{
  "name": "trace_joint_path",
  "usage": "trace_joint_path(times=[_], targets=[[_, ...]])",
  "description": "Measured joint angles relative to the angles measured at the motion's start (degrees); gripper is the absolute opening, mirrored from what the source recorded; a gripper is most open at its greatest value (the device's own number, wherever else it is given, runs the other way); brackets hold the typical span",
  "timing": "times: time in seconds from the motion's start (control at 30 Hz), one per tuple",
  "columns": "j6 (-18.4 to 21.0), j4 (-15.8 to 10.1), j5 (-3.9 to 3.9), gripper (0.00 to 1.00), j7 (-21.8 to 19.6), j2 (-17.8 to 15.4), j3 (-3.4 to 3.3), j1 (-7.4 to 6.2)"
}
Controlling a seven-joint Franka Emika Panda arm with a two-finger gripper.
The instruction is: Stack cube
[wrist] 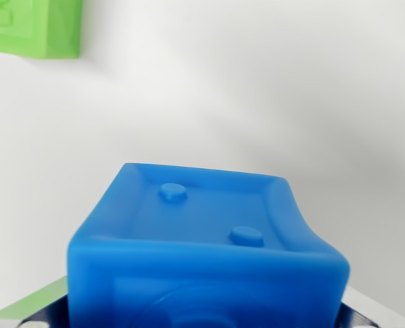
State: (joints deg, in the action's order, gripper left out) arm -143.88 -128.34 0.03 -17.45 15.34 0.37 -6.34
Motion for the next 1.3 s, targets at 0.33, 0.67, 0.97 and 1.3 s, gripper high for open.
trace_joint_path(times=[0.33, 0.67, 0.97, 1.3], targets=[[0.4, 0.93, 0.0, 0.0, -3.37, 0.52, 0.01, -1.97], [0.92, 1.98, 0.0, 0.0, -6.81, 1.05, 0.03, -3.9], [1.42, 3.04, 0.0, 0.0, -9.8, 1.61, 0.04, -5.64], [2.08, 4.46, 0.0, 0.0, -13.34, 2.44, 0.04, -7.65]])
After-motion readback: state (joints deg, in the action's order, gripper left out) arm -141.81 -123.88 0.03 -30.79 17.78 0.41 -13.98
